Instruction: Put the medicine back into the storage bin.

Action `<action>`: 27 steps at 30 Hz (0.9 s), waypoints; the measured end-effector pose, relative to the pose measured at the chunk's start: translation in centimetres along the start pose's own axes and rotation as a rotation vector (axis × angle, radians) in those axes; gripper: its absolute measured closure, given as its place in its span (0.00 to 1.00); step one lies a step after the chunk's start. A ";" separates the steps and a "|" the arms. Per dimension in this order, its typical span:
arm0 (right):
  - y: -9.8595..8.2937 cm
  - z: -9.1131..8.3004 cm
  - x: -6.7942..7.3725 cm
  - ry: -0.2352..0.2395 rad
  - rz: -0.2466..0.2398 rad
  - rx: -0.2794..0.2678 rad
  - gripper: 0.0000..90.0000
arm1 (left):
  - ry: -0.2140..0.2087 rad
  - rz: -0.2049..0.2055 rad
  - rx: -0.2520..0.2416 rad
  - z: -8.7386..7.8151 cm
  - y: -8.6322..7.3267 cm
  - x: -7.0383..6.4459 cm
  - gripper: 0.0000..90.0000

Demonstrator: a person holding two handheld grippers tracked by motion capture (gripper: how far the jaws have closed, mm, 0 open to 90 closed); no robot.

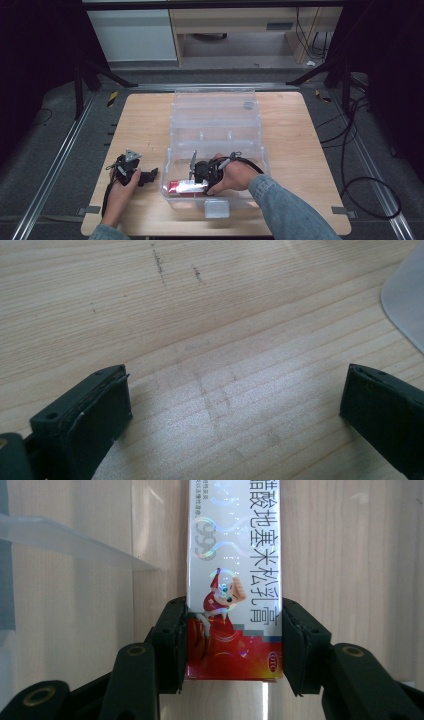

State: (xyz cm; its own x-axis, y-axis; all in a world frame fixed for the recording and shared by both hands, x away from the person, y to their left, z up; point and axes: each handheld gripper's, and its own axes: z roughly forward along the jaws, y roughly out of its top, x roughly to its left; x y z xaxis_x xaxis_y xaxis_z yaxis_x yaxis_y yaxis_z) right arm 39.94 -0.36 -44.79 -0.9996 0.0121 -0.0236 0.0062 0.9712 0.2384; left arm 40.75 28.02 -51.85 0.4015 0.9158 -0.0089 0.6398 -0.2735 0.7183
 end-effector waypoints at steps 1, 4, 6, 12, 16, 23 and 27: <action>0.0 0.1 0.0 0.003 0.006 0.005 0.57 | 0.000 0.000 0.000 0.0 0.0 0.0 0.00; 0.1 0.3 0.0 0.005 0.002 0.005 0.57 | 0.000 0.000 0.000 0.0 0.0 0.0 0.00; 0.1 0.3 0.0 0.008 0.008 0.004 0.57 | 0.000 0.000 0.000 0.0 0.0 0.0 0.00; 0.1 0.4 0.0 0.012 0.017 0.008 0.56 | 0.000 0.000 0.000 0.0 0.0 0.0 0.00; 0.0 0.5 -0.1 0.009 0.031 0.030 0.53 | 0.000 0.000 0.000 0.0 0.0 0.0 0.00; -0.5 0.1 -0.2 0.002 0.059 0.007 0.54 | 0.000 0.000 0.000 0.0 0.0 0.0 0.00; -0.4 -0.8 0.1 -0.016 0.056 -0.031 0.56 | 0.000 0.000 0.000 0.0 0.0 0.0 0.00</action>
State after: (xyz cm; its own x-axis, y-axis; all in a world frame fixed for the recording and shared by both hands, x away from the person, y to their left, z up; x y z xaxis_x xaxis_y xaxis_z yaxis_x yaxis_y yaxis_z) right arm 39.82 -0.96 -44.14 -0.9972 0.0700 -0.0250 0.0607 0.9612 0.2692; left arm 40.75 28.02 -51.84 0.4017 0.9157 -0.0087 0.6398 -0.2738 0.7181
